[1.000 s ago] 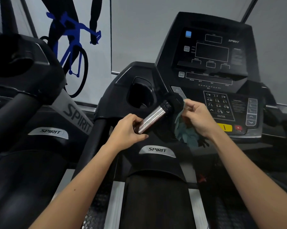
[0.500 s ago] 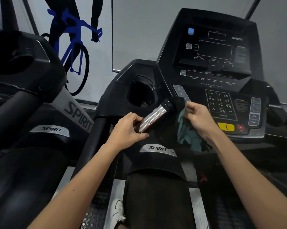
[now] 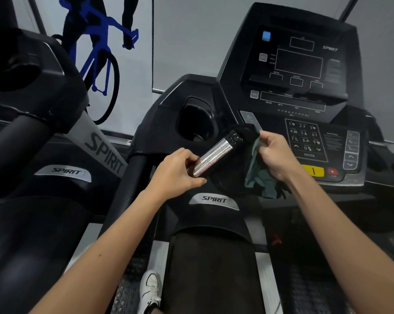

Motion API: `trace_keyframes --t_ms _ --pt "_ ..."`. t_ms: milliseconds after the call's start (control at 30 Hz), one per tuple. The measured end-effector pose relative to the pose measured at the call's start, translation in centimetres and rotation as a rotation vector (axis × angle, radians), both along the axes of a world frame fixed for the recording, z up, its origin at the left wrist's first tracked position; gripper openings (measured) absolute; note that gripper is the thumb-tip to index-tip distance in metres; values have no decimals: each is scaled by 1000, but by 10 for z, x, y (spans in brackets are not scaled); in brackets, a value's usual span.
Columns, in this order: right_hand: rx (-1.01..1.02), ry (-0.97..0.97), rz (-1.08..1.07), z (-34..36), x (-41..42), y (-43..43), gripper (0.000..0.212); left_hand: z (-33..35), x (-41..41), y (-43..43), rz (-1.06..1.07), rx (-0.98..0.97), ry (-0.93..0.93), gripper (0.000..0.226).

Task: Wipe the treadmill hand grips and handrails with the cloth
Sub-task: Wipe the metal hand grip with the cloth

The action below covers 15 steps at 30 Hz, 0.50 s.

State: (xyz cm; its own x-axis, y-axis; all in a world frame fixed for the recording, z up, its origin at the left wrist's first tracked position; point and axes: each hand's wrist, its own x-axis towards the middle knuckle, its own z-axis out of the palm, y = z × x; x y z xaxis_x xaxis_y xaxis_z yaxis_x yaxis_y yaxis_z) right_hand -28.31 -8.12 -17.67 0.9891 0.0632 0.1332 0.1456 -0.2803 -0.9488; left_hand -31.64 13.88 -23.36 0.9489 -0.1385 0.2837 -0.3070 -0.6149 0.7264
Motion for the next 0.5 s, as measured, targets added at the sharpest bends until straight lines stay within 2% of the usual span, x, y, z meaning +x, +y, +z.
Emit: trace_keyframes --t_ms 133,233,300,400,500 --pt "-92 -183 43 3 -13 -1 36 2 0 0 0 12 15 46" --pt "-162 -227 108 16 -8 10 28 3 0 0 3 24 25 47" --pt "-152 -136 128 20 0 13 24 3 -1 1 5 26 30 47" --pt "20 78 144 18 9 12 21 4 -1 1 3 23 33 48" --pt "135 128 85 9 7 7 20 4 -1 1 0 23 31 48"
